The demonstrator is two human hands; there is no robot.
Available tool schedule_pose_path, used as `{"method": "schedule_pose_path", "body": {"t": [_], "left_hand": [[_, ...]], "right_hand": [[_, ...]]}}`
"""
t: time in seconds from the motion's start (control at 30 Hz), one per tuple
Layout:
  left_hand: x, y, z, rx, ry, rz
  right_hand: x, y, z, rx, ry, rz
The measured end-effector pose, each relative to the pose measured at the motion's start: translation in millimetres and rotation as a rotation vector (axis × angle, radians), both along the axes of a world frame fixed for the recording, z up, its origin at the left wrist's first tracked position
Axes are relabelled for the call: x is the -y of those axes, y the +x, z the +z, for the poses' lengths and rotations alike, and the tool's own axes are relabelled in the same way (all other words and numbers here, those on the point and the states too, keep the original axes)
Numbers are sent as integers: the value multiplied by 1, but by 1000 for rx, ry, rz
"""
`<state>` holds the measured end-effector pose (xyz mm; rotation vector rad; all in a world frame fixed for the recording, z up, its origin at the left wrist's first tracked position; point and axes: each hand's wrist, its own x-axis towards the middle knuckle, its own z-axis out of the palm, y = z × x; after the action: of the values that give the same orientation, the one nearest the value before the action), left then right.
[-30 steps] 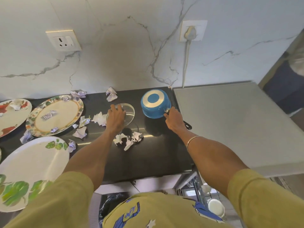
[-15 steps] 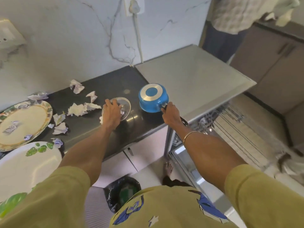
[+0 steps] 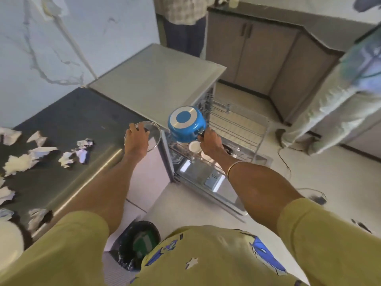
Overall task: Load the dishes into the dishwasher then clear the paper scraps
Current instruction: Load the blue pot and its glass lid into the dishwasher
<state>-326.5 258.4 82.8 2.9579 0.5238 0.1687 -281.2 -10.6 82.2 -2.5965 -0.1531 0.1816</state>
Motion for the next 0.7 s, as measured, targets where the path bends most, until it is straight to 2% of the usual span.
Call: {"method": "schedule_pose_path", "body": {"t": [0.2, 0.5, 0.7], "left_hand": [[110, 14, -10, 73, -28, -189], [290, 25, -35, 16, -108, -344], [375, 21, -40, -40, -182, -420]], "right_hand": [[116, -27, -14, -3, -59, -94], [305, -64, -21, -30, -134, -257], [388, -73, -29, -61, -113, -357]]}}
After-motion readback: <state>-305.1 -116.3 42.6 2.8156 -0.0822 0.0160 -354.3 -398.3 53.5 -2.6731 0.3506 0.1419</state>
